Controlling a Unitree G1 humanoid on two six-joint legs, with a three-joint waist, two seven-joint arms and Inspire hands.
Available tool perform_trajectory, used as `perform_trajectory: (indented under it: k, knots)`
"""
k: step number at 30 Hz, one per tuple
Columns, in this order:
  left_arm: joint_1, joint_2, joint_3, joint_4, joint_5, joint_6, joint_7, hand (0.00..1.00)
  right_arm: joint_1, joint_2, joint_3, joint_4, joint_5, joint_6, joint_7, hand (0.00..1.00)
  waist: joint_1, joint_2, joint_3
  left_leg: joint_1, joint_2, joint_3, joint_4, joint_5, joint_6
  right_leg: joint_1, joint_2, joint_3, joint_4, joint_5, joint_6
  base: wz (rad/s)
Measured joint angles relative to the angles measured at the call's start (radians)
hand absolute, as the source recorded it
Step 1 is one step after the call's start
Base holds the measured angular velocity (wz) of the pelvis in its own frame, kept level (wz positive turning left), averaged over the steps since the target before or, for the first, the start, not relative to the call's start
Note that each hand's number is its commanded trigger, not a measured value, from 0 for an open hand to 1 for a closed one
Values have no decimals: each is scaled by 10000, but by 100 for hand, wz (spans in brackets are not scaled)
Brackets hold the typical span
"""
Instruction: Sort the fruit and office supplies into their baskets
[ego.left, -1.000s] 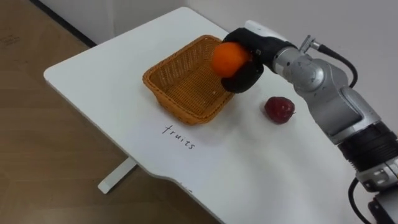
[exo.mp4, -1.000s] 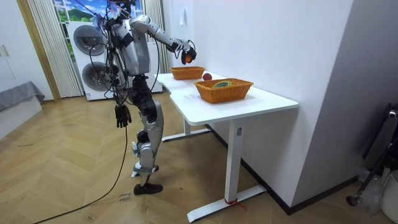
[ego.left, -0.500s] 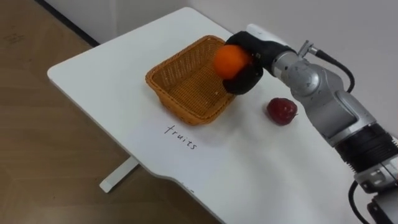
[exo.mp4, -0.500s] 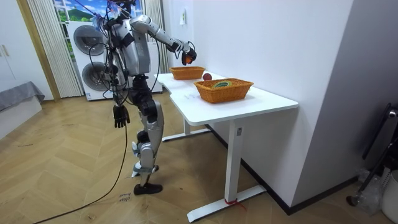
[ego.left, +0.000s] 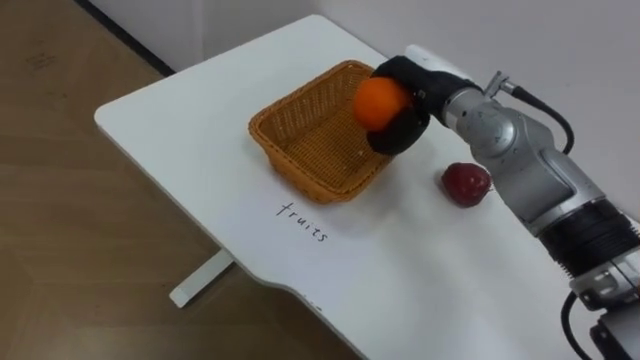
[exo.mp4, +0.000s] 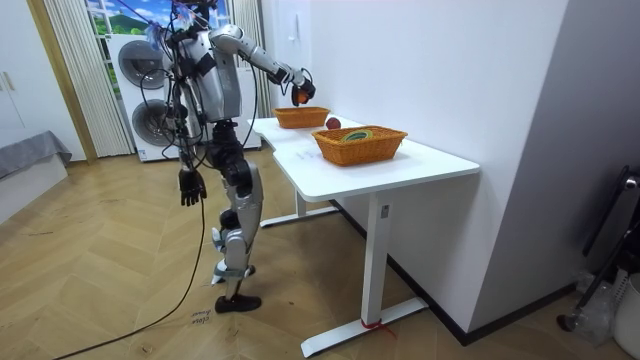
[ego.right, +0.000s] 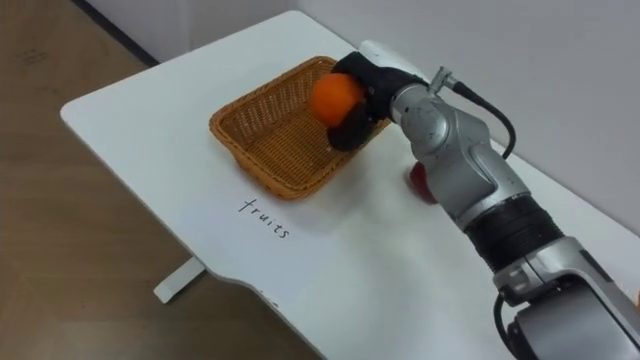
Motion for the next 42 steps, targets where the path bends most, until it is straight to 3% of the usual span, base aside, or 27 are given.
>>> perform_trajectory:
  k: [7, 16, 17, 18, 25, 42]
  knots:
    - [67, 4, 0, -254, 0, 64, -1, 0, -20, 23, 0, 465, 324, 5, -389, 100, 225, 13, 9, -159, -71, -180, 85, 6, 6, -45, -26, -227, -10, -6, 10, 9]
    - [237, 10, 9, -534, 4, 79, -13, 0, -117, 190, -1, 861, 420, 0, -795, 99, 220, 13, 10, -161, -109, -335, 84, 17, 24, -30, -42, -296, -4, -9, 15, 4]
    - [245, 10, 9, -560, 4, 76, -13, 0, -138, 196, -1, 940, 436, 0, -796, 46, 220, 13, 10, -161, -113, -355, 84, 18, 25, -22, -44, -323, -4, -9, 15, 9]
    - [244, 11, 6, -570, 4, 72, -14, 0, -184, 214, -1, 1104, 456, 3, -796, 0, 221, 14, 10, -163, -114, -379, 86, 21, 28, -17, -45, -339, -2, -9, 15, 7]
    - [255, 30, -2, -540, 4, 53, -38, 0, -716, 253, 2, 1855, 729, -100, -1044, 0, 220, 25, 23, -194, -113, -422, 63, 22, 29, -29, -48, -480, -7, -9, 16, 2]
    - [255, 186, -3, -514, -3, -128, -303, 0, -757, 241, 1, 1874, 1170, -688, -1372, 0, 156, -86, 62, -313, -111, -402, 93, 22, 29, -131, -53, -468, -5, -9, 17, 0]
